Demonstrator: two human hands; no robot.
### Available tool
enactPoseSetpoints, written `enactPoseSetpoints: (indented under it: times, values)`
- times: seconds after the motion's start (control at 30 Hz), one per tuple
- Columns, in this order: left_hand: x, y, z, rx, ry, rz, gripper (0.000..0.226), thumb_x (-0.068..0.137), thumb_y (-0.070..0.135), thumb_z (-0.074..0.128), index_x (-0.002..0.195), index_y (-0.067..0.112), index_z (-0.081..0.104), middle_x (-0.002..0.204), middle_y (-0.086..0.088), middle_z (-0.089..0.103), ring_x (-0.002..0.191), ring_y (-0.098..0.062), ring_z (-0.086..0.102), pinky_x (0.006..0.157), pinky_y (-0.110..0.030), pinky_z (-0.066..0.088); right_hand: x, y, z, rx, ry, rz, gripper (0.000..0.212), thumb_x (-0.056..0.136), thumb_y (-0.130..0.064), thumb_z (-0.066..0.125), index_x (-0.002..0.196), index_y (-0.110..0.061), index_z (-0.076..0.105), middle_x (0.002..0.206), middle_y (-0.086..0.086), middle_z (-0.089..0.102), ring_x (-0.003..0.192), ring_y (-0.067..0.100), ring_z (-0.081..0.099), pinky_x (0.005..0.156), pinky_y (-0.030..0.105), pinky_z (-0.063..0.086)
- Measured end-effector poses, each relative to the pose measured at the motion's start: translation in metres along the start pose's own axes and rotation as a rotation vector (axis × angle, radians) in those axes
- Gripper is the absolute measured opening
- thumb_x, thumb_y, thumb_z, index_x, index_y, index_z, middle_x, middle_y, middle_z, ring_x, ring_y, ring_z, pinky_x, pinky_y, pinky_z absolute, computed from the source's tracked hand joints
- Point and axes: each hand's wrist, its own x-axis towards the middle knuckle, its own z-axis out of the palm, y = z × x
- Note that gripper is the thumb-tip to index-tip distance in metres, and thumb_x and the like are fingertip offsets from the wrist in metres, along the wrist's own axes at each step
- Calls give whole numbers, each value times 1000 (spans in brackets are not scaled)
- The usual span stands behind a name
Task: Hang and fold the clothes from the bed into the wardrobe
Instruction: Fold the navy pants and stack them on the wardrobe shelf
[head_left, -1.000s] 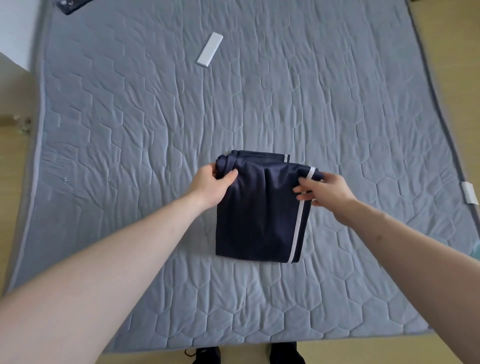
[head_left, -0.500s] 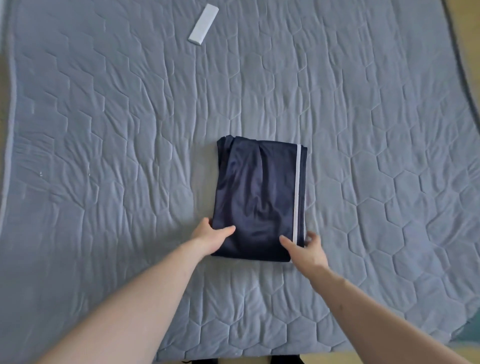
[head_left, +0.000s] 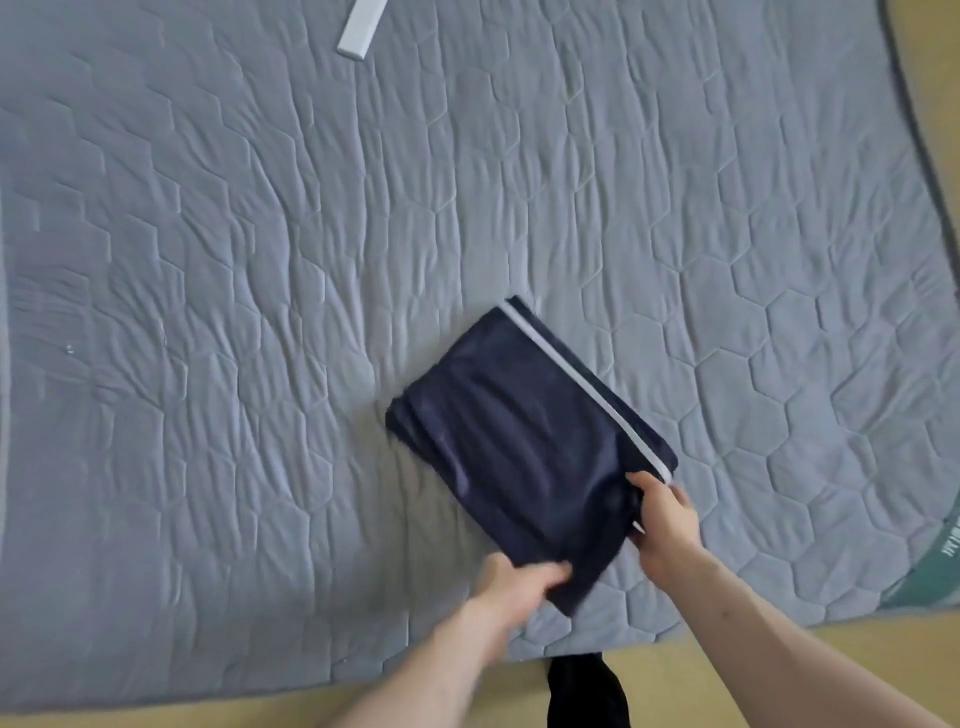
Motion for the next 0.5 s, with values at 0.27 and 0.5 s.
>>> enactPoseSetpoints:
  times: [0.27,0.5]
  values:
    - [-1,21,18,723,93,385,23,73,46,73,69,25,66,68,10,69,68,-3,64,69,-26,52,11,9,-50,-277,-35,-103,62,81,-44,84,131,-23,54,113,-9,68,104,15,67,92,38,55]
    - [69,116,-81,657,568,429,104,67,57,83,149,17,33,148,-3,42,136,-26,42,114,-37,34,16,28,-29,-333,-58,-218,84,63,-46,95,126,-30,43,110,-21,61,93,-4,58,85,31,47]
